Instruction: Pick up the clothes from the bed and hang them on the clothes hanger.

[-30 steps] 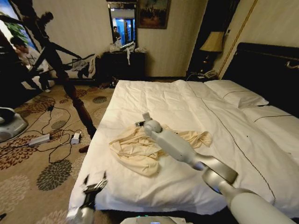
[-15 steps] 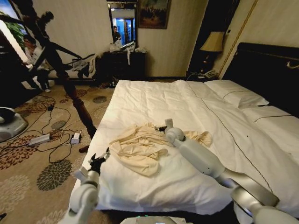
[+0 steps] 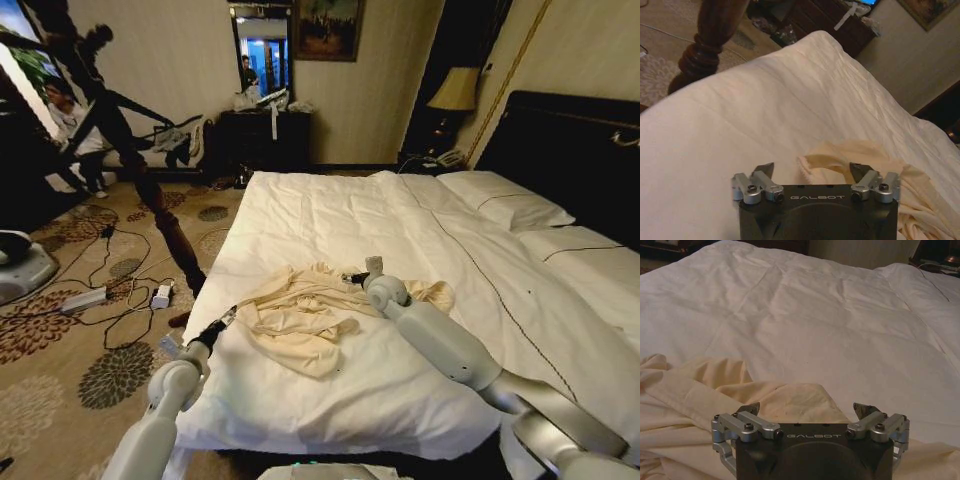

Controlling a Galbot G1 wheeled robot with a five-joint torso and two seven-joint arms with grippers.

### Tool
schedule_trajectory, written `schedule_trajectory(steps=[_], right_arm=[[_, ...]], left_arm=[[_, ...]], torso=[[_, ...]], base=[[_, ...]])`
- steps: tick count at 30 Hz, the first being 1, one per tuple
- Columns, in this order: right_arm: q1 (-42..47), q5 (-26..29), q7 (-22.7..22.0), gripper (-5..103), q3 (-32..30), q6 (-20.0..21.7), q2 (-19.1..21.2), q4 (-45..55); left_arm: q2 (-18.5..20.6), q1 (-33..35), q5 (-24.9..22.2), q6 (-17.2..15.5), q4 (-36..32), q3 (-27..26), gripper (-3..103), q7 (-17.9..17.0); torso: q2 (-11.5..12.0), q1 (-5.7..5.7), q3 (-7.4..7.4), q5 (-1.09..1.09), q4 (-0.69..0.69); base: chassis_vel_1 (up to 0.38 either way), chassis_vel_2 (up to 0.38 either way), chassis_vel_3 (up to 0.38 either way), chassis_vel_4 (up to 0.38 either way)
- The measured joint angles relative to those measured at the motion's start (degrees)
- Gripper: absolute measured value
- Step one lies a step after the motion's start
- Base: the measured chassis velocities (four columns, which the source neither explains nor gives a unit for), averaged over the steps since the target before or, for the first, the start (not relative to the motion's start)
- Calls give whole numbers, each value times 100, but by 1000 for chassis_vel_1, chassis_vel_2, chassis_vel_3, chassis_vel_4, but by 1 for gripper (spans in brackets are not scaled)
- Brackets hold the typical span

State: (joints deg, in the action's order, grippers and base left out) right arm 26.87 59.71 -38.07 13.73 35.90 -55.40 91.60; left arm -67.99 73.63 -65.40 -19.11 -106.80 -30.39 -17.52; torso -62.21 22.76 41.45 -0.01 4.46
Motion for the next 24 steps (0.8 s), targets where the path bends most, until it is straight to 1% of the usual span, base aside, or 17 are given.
schedule_trajectory(steps=[1, 4, 5, 6, 7, 9, 10, 12, 13, 15, 16, 18, 20, 22, 23, 24], right_arm=[[1, 5, -14, 100, -3, 0, 2, 4], [1, 85, -66, 100, -12, 21, 17, 46], [1, 85, -66, 100, -12, 21, 17, 46], [-1, 118, -87, 100, -19, 30, 23, 56], [-6, 134, -95, 100, -22, 35, 28, 62], [-36, 161, -113, 100, -25, 41, 38, 70], [-36, 161, -113, 100, -25, 41, 38, 70], [-78, 203, -135, 100, -24, 47, 41, 73], [-87, 214, -142, 100, -23, 47, 42, 74], [-87, 271, -174, 100, -21, 51, 67, 116], [-87, 271, -174, 100, -21, 51, 67, 116], [-37, 289, -181, 100, -21, 56, 112, 179], [132, 284, -181, 100, -43, 58, 208, 319], [225, 258, -176, 100, -83, 58, 248, 386], [355, 155, -139, 100, -133, 58, 311, 483], [472, 26, -69, 100, -171, 44, 373, 573]], left_arm=[[-18, -67, 47, -1, 41, 41, 83, -21], [-52, -132, 95, -12, 57, 114, 67, -116], [-52, -132, 95, -12, 57, 114, 67, -116], [-55, -136, 96, -20, 62, 138, 62, -131], [-57, -143, 101, -27, 78, 154, 62, -137], [-89, -177, 193, -34, 157, 180, 50, -145], [-89, -177, 193, -34, 157, 180, 50, -145], [-156, -222, 249, -28, 216, 183, 40, -159], [-173, -233, 261, -22, 229, 184, 40, -166], [-235, -275, 320, 40, 302, 189, 29, -186], [-235, -275, 320, 40, 302, 189, 29, -186], [-255, -287, 320, 65, 318, 183, 18, -194], [-277, -304, 317, 90, 320, 179, 7, -203], [-284, -308, 317, 102, 316, 182, 7, -207], [-290, -309, 317, 114, 302, 188, 3, -211], [-291, -305, 320, 120, 283, 191, 1, -213]], torso=[[0, 0, 0, 0, 0], [0, 0, 0, 1, 0], [0, 0, 0, 1, 0], [0, 0, 0, 1, 0], [0, 0, 0, 1, 0], [0, 0, 0, 0, 0], [0, 0, 0, 0, 0], [0, 0, 0, 1, 0], [0, 0, 0, 0, 0], [0, 0, 0, 1, 0], [0, 0, 0, 1, 0], [0, 0, 0, 0, -2], [0, 0, 0, 1, 0], [0, 0, 0, 1, 0], [0, 0, 0, 1, 0], [0, 0, 0, 1, 0]], base=[[0, 0, 0, 0], [0, 0, 0, 0], [0, 0, 0, 0], [0, 0, 0, 0], [0, 0, 0, 0], [0, 0, 0, 0], [0, 0, 0, 0], [0, 0, 0, 0], [0, 0, 0, 0], [0, 0, 0, 0], [0, 0, 0, 0], [0, 0, 0, 0], [0, 0, 0, 0], [0, 0, 0, 0], [0, 0, 0, 0], [0, 0, 0, 0]])
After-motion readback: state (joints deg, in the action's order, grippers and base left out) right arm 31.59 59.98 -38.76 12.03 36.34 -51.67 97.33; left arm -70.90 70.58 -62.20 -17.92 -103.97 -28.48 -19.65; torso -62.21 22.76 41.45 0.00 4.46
